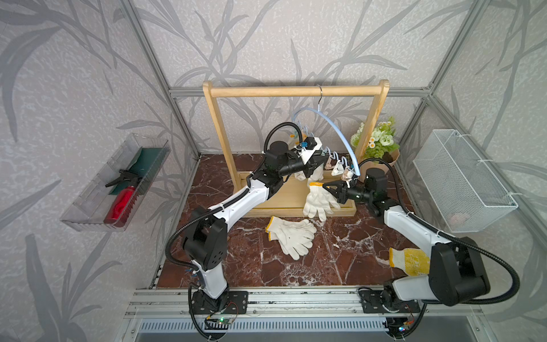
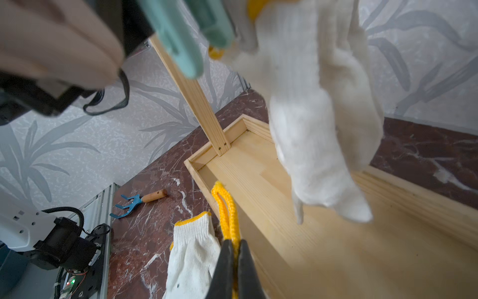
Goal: Clip the gloves onto a hanger to dry
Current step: Clamp the glove onto the hanger.
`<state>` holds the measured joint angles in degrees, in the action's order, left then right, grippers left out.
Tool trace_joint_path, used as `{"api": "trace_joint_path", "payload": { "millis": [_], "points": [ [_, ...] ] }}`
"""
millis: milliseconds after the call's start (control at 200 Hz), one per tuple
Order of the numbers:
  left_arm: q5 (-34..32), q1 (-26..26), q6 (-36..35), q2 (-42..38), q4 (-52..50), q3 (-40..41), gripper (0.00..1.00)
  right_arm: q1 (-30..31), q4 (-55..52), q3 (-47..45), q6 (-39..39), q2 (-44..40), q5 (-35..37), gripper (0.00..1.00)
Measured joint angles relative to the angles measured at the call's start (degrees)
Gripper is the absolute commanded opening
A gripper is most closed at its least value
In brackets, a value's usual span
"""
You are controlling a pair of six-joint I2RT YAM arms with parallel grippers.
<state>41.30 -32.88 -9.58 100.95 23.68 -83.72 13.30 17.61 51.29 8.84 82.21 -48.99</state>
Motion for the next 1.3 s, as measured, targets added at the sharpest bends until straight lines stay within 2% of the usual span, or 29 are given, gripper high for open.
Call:
{"api": "trace_joint_path", "payload": {
  "millis": [210,455,1300],
  "points": [
    [1.1,0.3,-1.1,-1.8,-3.7,0.2,0.00,-0.6,0.3,8.7,-0.2,4.8,-5.4,0.00],
    [2.0,0.9,-1.4,-2.3,-6.3,0.2,0.00,-0.6,-0.4,14.5,-1.4,7.8,-10.5,0.00],
    [5.9,2.0,-2.4,-2.3,-12.5,-2.4,0.00,-0.7,-5.7,16.5,-7.3,6.8,-13.5,0.00]
  ]
}}
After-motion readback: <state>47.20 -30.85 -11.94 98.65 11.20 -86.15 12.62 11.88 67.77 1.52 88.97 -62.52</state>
